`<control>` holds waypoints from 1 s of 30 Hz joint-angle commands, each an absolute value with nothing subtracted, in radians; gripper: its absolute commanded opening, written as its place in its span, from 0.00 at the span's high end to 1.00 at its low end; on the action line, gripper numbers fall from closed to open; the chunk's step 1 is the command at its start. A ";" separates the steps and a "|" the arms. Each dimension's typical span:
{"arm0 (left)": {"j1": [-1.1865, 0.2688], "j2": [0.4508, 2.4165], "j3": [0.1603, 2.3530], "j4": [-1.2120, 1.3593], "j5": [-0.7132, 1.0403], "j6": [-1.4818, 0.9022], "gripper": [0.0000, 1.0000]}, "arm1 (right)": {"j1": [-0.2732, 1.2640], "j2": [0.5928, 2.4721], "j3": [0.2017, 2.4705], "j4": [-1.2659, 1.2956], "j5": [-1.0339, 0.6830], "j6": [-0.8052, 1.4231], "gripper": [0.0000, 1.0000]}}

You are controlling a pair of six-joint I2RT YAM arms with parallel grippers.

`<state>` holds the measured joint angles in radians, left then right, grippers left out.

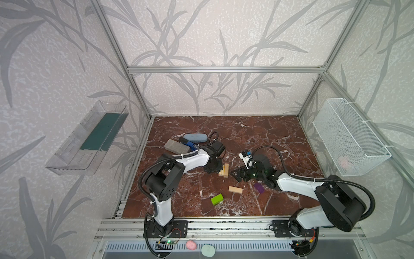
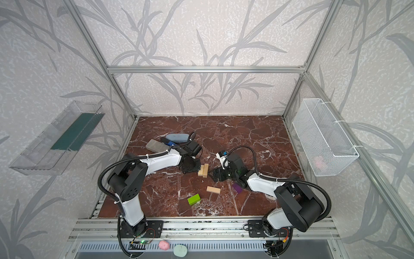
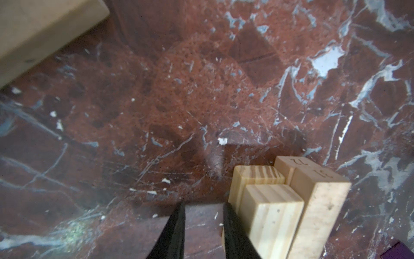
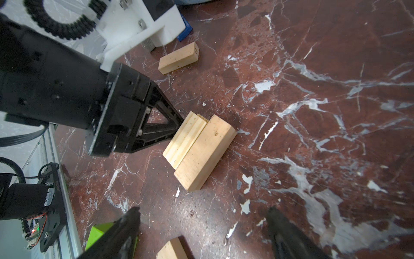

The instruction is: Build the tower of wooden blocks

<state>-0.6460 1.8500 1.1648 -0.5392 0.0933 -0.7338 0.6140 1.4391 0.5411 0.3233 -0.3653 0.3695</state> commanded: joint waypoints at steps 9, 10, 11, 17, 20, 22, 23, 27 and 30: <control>-0.649 1.869 1.215 -0.573 0.076 -0.720 0.71 | 0.609 1.416 0.558 0.314 -0.351 0.358 0.12; -0.648 1.869 1.218 -0.579 0.072 -0.719 0.71 | 0.609 1.416 0.557 0.312 -0.351 0.358 0.12; -0.649 1.868 1.217 -0.582 0.071 -0.718 0.71 | 0.610 1.416 0.557 0.313 -0.351 0.357 0.13; -0.649 1.835 1.207 -0.590 0.058 -0.718 0.71 | 0.608 1.410 0.555 0.304 -0.342 0.351 0.12; -0.649 1.807 1.196 -0.591 0.053 -0.720 0.70 | 0.609 1.404 0.555 0.299 -0.336 0.348 0.13; -0.650 1.786 1.188 -0.592 0.049 -0.722 0.70 | 0.608 1.399 0.555 0.293 -0.333 0.346 0.12; -0.652 1.775 1.182 -0.592 0.048 -0.723 0.70 | 0.608 1.396 0.553 0.289 -0.332 0.344 0.12; -0.655 1.724 1.155 -0.593 0.037 -0.727 0.70 | 0.605 1.381 0.551 0.272 -0.325 0.341 0.12; -0.659 1.683 1.127 -0.584 0.030 -0.730 0.69 | 0.597 1.358 0.546 0.250 -0.314 0.339 0.12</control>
<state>-0.6521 1.7351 1.1576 -0.5690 0.0608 -0.7326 0.6067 1.3979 0.5411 0.2817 -0.3344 0.3546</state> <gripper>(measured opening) 0.310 0.879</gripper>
